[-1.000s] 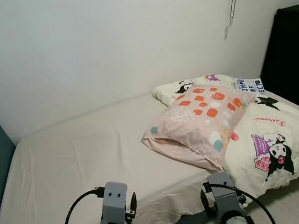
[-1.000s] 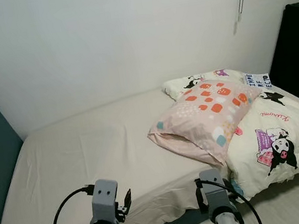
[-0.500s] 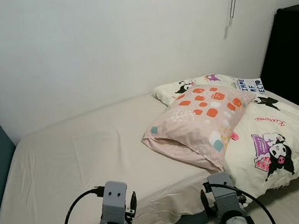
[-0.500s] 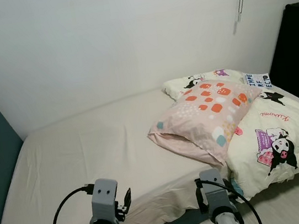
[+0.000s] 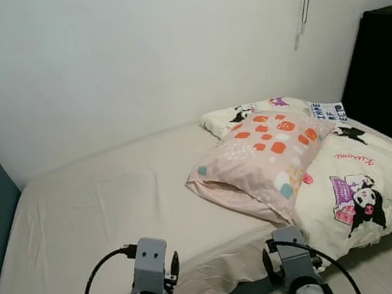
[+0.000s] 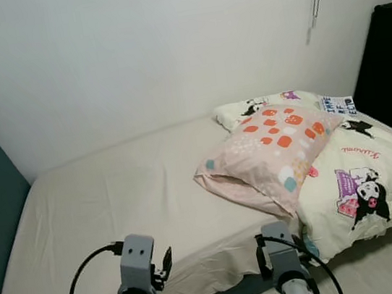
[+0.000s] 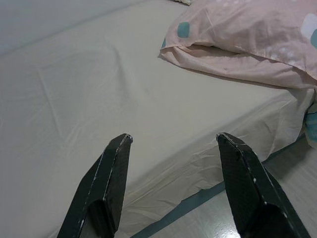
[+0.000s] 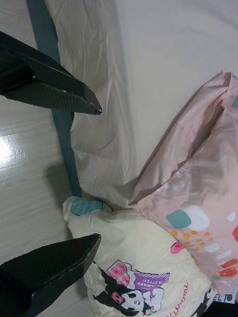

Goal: Clean up the room

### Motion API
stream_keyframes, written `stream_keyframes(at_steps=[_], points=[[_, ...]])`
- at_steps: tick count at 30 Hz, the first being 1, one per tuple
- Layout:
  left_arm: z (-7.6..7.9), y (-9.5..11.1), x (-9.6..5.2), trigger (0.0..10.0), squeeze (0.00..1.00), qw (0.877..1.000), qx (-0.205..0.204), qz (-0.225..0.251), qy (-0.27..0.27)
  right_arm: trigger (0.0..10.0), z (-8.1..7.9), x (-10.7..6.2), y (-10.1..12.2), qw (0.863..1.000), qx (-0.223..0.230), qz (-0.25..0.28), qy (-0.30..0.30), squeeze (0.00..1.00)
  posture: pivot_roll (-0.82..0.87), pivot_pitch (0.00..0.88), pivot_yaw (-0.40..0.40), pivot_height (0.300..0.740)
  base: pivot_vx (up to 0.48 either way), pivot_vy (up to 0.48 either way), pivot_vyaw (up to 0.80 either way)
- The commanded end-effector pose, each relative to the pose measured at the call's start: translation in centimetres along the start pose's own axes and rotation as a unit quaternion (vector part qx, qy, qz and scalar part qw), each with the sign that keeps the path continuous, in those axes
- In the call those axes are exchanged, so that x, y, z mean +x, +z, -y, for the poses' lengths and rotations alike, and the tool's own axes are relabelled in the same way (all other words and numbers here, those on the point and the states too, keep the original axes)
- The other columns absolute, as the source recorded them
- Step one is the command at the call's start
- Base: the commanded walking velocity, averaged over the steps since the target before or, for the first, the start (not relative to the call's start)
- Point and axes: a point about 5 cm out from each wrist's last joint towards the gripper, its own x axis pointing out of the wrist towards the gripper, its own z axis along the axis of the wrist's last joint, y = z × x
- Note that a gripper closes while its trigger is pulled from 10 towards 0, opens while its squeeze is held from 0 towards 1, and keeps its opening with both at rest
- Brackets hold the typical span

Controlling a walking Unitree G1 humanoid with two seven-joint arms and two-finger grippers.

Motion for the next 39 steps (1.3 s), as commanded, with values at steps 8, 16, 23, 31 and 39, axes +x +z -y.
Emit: stream_keyframes(at_steps=[8,16,23,31,39], points=[[-0.3,-0.2,-0.2,10.0,0.0,1.0,0.011,-0.006,-0.001,10.0,-0.1,-0.2,-0.3,1.0,0.011,-0.002,0.005,0.0,-0.03,0.029,0.02,0.74,0.0,0.0,0.0],[0.1,-0.2,0.0,10.0,0.0,1.0,0.01,-0.006,-0.006,10.0,-0.1,-0.2,0.2,0.999,0.04,0.01,0.021,0.0,-0.03,0.029,0.017,0.74,0.0,0.0,0.0],[0.0,-0.6,-0.1,10.0,0.0,1.0,0.014,-0.012,-0.007,10.0,-0.2,0.0,0.1,1.0,0.014,0.003,0.022,0.0,-0.04,0.016,0.014,0.74,0.0,0.0,0.0],[-0.1,-0.6,0.2,10.0,0.0,0.999,0.027,-0.012,-0.015,10.0,0.3,0.3,0.7,1.0,0.014,0.015,0.017,0.0,-0.05,0.004,0.012,0.74,0.0,0.0,0.0],[-0.3,0.2,0.9,10.0,0.0,1.0,0.024,0.003,-0.007,10.0,0.6,0.3,1.2,0.999,0.021,0.032,0.007,0.0,-0.07,0.007,0.015,0.74,0.0,0.0,0.0]])
